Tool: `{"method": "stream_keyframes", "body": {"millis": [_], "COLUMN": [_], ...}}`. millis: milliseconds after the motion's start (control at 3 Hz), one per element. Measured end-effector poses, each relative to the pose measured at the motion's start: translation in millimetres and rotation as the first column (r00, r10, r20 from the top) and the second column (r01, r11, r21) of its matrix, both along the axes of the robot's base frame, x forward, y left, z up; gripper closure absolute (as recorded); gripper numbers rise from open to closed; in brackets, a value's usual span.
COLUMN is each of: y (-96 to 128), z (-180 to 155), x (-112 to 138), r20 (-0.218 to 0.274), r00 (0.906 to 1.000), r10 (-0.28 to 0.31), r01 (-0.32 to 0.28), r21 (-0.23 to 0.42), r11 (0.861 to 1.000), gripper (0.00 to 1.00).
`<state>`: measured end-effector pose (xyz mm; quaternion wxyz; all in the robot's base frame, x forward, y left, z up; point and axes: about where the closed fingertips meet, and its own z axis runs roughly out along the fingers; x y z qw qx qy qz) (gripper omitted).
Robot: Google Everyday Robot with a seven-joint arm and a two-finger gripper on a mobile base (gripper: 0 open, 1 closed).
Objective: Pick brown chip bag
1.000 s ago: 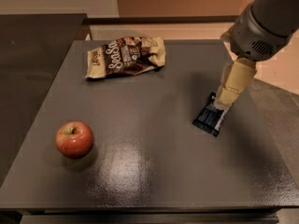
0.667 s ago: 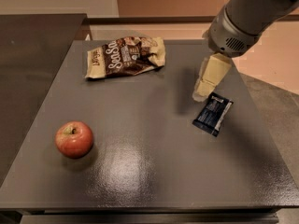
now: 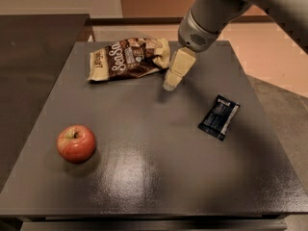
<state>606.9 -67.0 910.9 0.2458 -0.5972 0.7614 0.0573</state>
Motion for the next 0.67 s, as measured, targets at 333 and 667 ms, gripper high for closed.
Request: {"method": "stream_keyframes", "body": {"millis": [333, 667], "y": [22, 33], "z": [-9, -17], "x": [36, 69], "r20": [-0.003, -0.011], "r00": [0.9995, 0.9968], "r10": [-0.032, -0.080], "r01": [0.032, 0.080], "r21": [0.044, 0.080], "r11": [0.999, 0.994], "gripper": [0.00, 0.00]}}
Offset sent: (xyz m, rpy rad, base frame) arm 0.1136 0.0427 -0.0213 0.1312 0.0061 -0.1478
